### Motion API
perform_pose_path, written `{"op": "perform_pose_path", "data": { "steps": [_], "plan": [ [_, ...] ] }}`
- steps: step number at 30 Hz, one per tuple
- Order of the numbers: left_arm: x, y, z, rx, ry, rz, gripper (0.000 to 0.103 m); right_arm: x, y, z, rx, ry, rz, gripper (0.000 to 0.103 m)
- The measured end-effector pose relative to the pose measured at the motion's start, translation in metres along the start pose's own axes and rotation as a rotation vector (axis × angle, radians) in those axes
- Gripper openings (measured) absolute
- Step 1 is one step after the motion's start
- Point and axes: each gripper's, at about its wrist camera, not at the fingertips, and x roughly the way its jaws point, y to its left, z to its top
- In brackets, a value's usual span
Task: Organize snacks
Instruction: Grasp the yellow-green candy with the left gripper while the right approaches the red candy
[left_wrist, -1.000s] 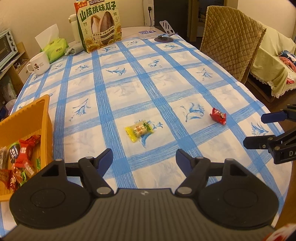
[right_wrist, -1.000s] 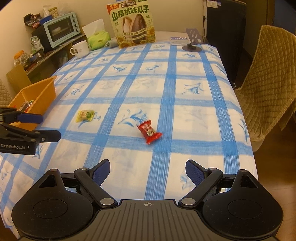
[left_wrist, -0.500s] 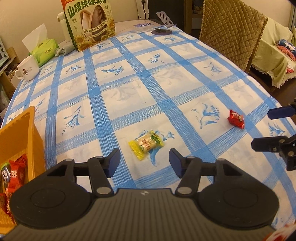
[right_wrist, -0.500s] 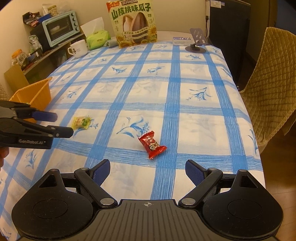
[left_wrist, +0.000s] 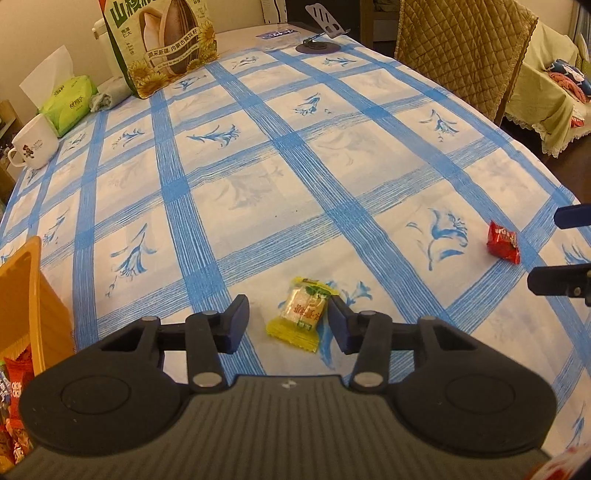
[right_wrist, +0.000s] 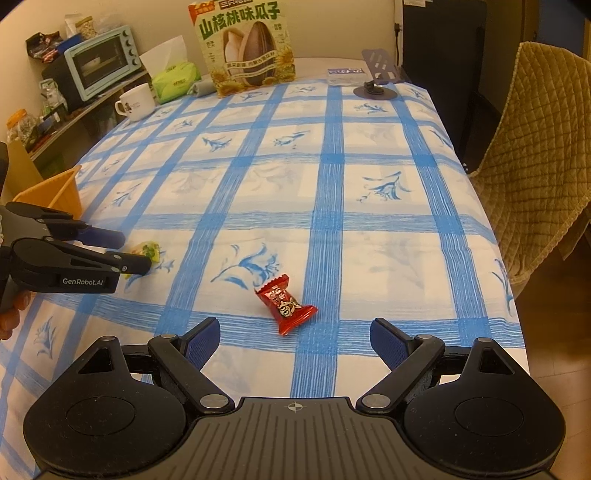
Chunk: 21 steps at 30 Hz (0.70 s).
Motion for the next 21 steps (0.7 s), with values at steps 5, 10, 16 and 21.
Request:
{"op": "perform_pose_path", "data": {
  "steps": [5,10,16,21],
  "plan": [
    [0.002,0.001,0.004,-0.007,0.005,-0.052,0.023,0.002,0.000,0.001,0.005,-0.005,-0.002,0.089],
    [0.001,0.000,0.003,-0.014,0.005,-0.065,0.019,0.003,0.002,0.005,-0.013,-0.021,-0.001,0.088],
    [-0.005,0.004,-0.002,-0.053,0.005,-0.061,0.019,0.011,0.007,0.008,-0.098,-0.030,-0.001,0.073],
    [-0.014,0.008,-0.006,-0.088,-0.004,-0.059,0.019,0.024,0.009,0.008,-0.181,-0.002,0.001,0.056]
  ]
}}
